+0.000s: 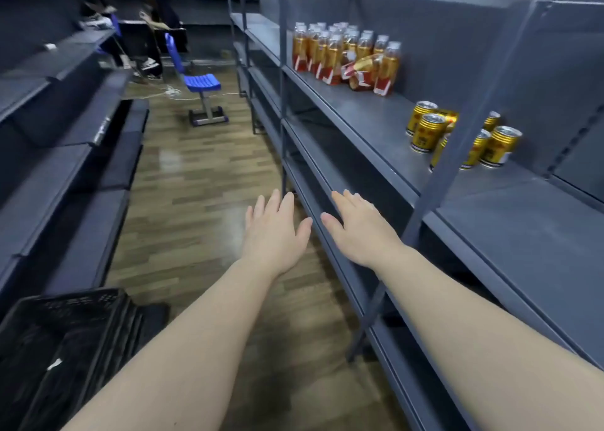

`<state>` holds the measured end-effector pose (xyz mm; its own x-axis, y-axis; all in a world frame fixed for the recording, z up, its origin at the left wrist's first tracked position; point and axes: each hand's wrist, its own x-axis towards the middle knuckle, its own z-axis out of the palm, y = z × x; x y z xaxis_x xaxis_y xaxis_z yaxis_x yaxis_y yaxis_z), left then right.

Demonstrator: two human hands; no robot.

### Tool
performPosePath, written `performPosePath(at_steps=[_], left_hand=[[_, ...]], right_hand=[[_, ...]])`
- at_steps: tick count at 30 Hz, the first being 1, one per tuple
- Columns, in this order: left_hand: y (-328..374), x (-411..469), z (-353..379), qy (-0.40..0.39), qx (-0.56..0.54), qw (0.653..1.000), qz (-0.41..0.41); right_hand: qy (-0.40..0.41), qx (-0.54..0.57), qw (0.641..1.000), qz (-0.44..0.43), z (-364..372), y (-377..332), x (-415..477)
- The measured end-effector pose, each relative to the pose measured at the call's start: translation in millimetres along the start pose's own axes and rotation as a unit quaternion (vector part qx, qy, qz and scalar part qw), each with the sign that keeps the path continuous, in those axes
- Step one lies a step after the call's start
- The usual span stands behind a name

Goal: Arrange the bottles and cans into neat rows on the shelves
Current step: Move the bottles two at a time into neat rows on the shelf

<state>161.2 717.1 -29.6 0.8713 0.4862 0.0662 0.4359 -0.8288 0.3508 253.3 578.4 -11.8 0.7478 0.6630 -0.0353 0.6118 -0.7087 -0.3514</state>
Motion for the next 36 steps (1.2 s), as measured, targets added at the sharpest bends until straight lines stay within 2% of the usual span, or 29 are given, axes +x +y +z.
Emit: performPosePath(at_steps=[6,14,30,36], left_hand=[[-15,62,-14,0.024,0.027,0.999,-0.037],[-47,136,-12,0.018,0.021,0.997,-0.074],[-150,340,-29,0.008,0.011,1.0,-0.024],[-165,401,-24,-0.007,0.01,1.0,-0.009]], right_hand=[[-0.012,0.0,0.999,-0.044,-11,-4,78],[-0.034,0.003,0.997,-0.063,-1,-8,173],[-0.023,-0.006,1.0,-0.01,13,-59,377],[-0.017,-0.003,1.0,0.003,12,-60,437]])
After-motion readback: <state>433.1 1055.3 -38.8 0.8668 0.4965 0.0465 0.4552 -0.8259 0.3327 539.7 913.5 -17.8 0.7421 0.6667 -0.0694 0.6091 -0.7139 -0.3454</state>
